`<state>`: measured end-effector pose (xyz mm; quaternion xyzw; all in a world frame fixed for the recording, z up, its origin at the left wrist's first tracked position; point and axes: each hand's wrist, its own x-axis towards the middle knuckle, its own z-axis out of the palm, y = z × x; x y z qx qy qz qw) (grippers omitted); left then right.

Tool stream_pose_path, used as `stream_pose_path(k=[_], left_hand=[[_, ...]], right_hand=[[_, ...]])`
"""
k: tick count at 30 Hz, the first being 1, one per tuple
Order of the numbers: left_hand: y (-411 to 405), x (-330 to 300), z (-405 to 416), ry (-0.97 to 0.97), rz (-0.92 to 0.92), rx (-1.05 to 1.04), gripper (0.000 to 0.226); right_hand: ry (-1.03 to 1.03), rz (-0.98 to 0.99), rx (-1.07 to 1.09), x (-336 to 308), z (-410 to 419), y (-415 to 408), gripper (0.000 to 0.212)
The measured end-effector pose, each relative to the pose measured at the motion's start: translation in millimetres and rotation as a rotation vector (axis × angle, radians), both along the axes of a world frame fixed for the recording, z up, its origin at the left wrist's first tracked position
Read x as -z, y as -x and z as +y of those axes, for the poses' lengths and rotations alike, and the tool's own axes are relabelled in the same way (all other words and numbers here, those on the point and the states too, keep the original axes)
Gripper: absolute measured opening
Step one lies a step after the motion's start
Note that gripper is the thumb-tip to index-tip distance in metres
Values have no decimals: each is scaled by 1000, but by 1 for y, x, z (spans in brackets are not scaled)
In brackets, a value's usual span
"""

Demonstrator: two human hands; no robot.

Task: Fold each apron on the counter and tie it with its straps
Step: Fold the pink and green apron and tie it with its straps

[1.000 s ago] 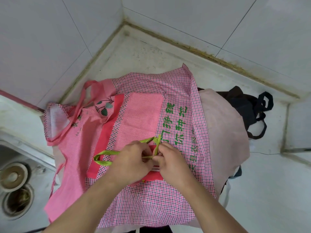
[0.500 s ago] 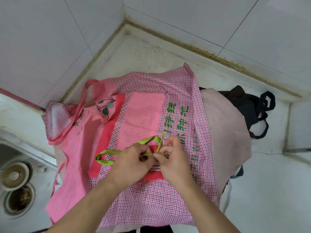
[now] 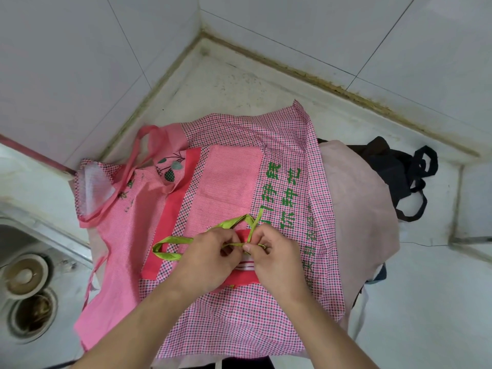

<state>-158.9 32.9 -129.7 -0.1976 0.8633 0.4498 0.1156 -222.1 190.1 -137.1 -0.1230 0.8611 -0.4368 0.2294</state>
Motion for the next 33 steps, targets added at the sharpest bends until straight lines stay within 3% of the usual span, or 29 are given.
stream_pose_path(k=[9, 15, 23, 28, 33], left_hand=[[-2, 1, 1, 11, 45, 16, 13], [-3, 5, 0, 94, 171, 47, 13], [-8, 10, 7, 238, 253, 79, 7], [-7, 18, 7, 306, 247, 105, 17], [-11, 16, 14, 256, 251, -56, 10]], right_hand=[[-10, 0, -33, 0, 1, 1, 12], [-45, 58, -77, -3, -2, 3, 17], [-95, -264, 57, -6, -15, 6, 23], [-148, -450, 42, -8, -20, 17, 19], [-122, -639, 143, -12, -22, 29, 21]])
